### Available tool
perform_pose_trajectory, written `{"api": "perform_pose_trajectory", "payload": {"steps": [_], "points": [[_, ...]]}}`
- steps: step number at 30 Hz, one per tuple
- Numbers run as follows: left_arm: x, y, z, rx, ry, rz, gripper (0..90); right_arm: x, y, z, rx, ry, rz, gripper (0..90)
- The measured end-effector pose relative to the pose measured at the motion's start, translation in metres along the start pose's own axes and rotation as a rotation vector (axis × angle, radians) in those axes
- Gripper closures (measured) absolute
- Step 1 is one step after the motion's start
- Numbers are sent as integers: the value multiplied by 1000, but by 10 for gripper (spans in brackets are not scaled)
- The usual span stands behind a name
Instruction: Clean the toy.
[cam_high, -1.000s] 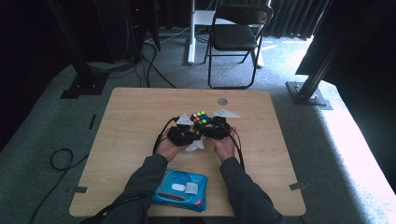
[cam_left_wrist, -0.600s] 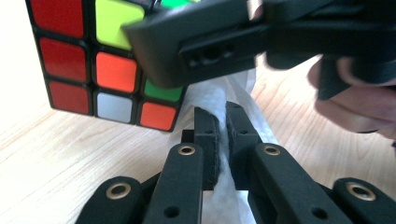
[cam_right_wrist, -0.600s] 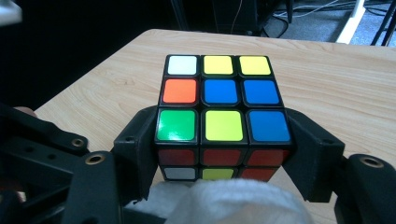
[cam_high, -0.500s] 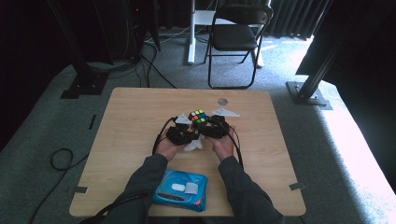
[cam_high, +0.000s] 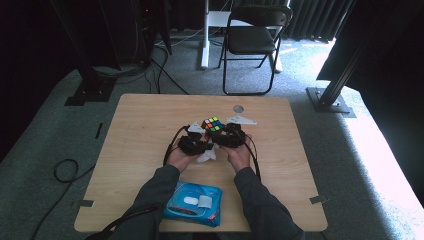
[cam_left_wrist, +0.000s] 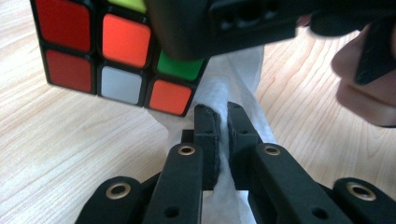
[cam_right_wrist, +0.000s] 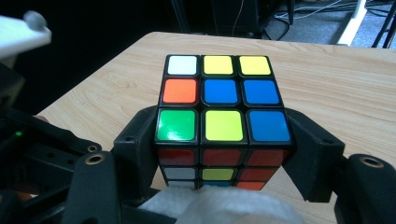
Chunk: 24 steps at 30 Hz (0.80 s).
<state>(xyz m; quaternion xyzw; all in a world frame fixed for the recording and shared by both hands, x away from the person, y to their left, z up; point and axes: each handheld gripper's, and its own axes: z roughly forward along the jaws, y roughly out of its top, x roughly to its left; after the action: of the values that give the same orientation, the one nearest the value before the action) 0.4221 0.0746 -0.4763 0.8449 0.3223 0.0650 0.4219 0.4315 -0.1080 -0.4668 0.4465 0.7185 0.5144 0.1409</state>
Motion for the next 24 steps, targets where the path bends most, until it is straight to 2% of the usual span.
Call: {"api": "perform_pose_trajectory", "payload": {"steps": [7,12,24], "points": [[-7,7,-6,-34,-14,20,857,1,-3,3,11,0,0,343],[-9,9,-9,-52,-20,19,857,2,-4,4,14,0,0,343],[-9,9,-7,-57,-21,21,857,2,-2,2,5,2,2,342]]}}
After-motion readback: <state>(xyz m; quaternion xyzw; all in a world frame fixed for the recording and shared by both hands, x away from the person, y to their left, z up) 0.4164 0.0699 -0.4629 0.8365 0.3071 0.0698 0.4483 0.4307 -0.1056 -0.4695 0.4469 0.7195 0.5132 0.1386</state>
